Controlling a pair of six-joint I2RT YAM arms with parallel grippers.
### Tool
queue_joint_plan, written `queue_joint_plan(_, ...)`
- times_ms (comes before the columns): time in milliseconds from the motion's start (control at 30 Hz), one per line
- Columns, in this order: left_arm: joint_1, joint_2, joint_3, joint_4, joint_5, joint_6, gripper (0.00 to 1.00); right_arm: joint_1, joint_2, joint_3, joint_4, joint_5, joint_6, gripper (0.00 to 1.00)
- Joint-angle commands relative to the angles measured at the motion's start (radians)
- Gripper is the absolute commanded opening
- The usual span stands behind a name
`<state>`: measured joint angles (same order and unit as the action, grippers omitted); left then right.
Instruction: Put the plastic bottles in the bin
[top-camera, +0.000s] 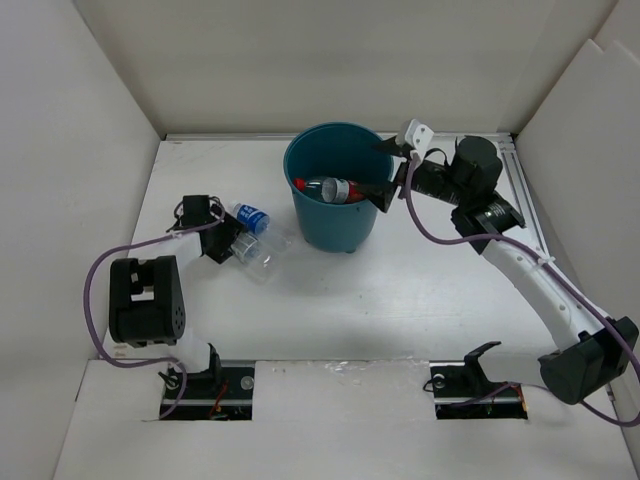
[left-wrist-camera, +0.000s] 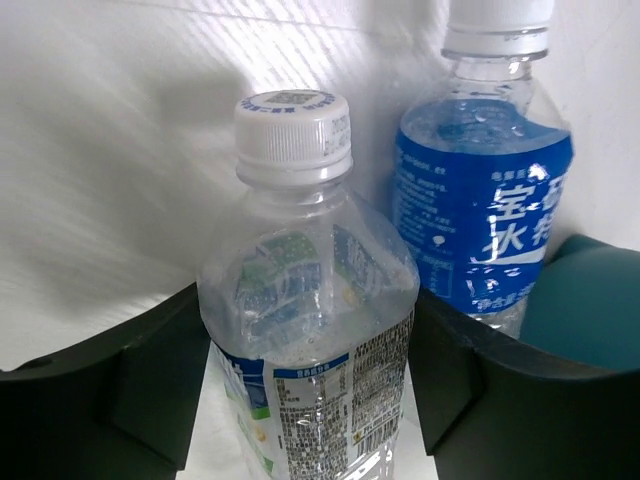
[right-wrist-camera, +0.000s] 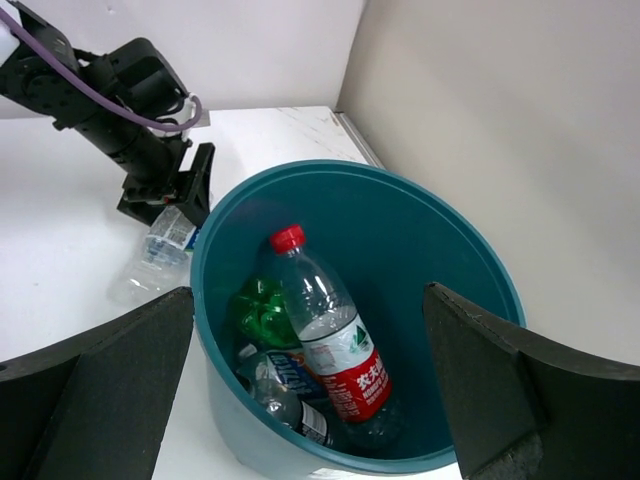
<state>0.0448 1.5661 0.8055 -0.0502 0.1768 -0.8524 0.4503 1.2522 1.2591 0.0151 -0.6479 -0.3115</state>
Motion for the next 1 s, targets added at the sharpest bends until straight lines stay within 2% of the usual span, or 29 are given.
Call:
queue_joint_plan(0, -0.003, -0.047, -0.031, -0.109, -0.115, 0.013, 0.25, -0.005, -0.019, -0.009, 0.066, -0.055, 0.002, 0.99)
queue_joint_plan(33, -0.003, -0.067, -0.031, -0.135, -0.126, 0.013, 0.21, -0.005, -0.019, 0.000, 0.066, -0.055, 0.002, 0.99)
queue_joint_plan(133, 0.006, -0.161, -0.031, -0.198, -0.157, 0.004, 0.02, 0.014, -0.008, 0.022, 0.066, -0.075, 0.002, 0.99)
queue_joint_plan(167, 0.006, -0.223, -0.031, -0.212, -0.171, 0.004, 0.00, 0.014, -0.008, 0.032, 0.066, -0.075, 0.002, 0.99)
queue_joint_plan(333, 0.006, -0.429, 0.009, -0.292, -0.301, 0.021, 0.00, 0.079, 0.015, 0.082, 0.066, -0.104, 0.002, 0.99)
queue_joint_plan(433, -0.005, -0.559, 0.063, -0.309, -0.333, 0.062, 0.00, 0.166, 0.053, 0.157, 0.066, -0.114, 0.002, 0.99)
queue_joint_plan(600, -0.005, -0.707, 0.172, -0.195, -0.333, 0.148, 0.00, 0.320, 0.176, 0.331, -0.006, -0.004, -0.034, 0.99)
queue_joint_plan(767, -0.005, -0.700, 0.349, -0.120, -0.200, 0.269, 0.00, 0.407, 0.369, 0.476, -0.026, 0.067, -0.018, 0.99)
queue_joint_plan(833, -0.005, -0.699, 0.365, -0.039, -0.058, 0.326, 0.00, 0.433, 0.429, 0.555, -0.026, 0.067, 0.006, 0.99)
queue_joint_plan(967, -0.005, -0.710, 0.356, 0.070, 0.124, 0.355, 0.00, 0.453, 0.550, 0.661, -0.015, 0.024, 0.067, 0.99)
